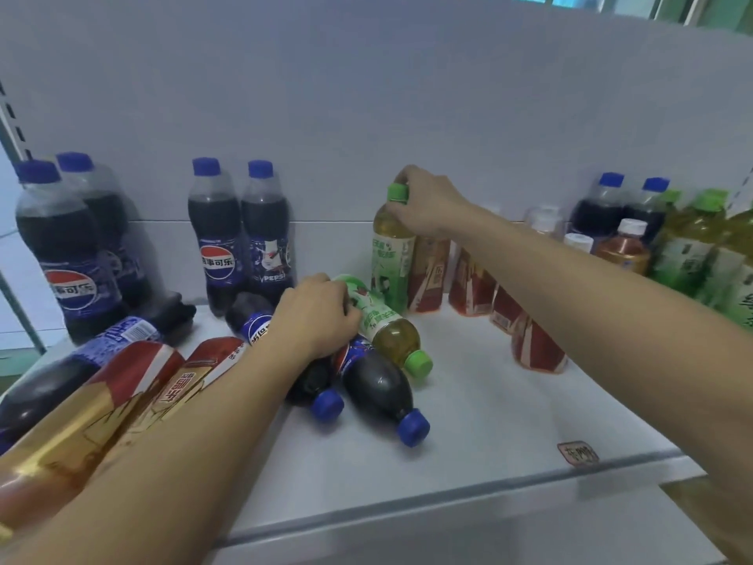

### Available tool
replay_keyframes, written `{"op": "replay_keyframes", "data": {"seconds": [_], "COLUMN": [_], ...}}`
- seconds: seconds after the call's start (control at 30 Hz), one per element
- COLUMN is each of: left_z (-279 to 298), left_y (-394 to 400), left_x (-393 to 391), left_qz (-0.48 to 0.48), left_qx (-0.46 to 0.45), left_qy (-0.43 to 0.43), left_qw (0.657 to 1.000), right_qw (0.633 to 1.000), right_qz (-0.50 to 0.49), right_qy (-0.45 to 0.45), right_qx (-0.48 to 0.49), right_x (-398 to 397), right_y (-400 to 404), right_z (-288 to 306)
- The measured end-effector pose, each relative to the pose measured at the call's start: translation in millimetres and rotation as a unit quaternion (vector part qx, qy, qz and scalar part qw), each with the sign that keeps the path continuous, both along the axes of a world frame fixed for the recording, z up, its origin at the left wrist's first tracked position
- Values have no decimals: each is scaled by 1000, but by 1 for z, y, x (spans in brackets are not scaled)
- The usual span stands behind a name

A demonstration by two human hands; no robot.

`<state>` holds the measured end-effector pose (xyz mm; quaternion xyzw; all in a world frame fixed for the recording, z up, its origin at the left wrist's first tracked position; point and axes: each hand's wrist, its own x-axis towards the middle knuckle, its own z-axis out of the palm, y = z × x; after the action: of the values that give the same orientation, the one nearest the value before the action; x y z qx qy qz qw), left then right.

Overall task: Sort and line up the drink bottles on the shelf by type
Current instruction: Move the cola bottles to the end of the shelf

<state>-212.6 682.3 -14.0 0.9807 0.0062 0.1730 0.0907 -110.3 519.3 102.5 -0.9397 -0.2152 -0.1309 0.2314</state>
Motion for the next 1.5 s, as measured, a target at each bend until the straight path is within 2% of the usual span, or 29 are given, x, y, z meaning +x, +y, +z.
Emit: {"op": "replay_keyframes", "data": {"seconds": [0.13, 0.2, 0.37, 0.43, 0.5, 0.6, 0.73, 0.93, 1.07, 1.3, 1.4, 1.5], "left_z": [-2, -2, -1, -1, 0, 0, 0, -3, -3, -3, -3, 0], "left_y": [1, 1, 0, 0, -1, 1, 4, 5, 7, 9, 9, 8], "left_x": [2, 2, 1, 0, -1, -2, -2, 1, 1, 1, -1, -2], "left_qz": [-3, -4, -2, -1, -2, 3, 11, 9, 4, -3, -7, -11], "left_qx": [2, 4, 10, 9, 7, 9, 17, 2, -10, -22, -28, -41], "left_qy": [-3, -8, -14, -15, -14, -15, -8, -9, -6, -8, -13, -19], "left_qw": [1000, 1000, 1000, 1000, 1000, 1000, 1000, 1000, 1000, 1000, 1000, 999], "right_qw": [998, 998, 991, 978, 965, 965, 971, 986, 988, 984, 986, 988], "right_qz": [22, 28, 33, 42, 44, 35, 5, -24, -48, -53, -65, -68], "right_qy": [-25, -9, 128, 200, 227, 198, 101, 17, 10, 75, 63, -10], "right_qx": [47, 48, 2, 49, 125, 168, 214, 167, 145, 152, 144, 139], "right_x": [-37, -56, -96, -105, -112, -119, -116, -101, -88, -74, -82, -98], "right_y": [-18, -26, -50, -55, -57, -61, -79, -87, -80, -64, -68, -74], "right_z": [-23, -48, -114, -129, -136, -129, -95, -38, -12, 2, 0, -10]}}
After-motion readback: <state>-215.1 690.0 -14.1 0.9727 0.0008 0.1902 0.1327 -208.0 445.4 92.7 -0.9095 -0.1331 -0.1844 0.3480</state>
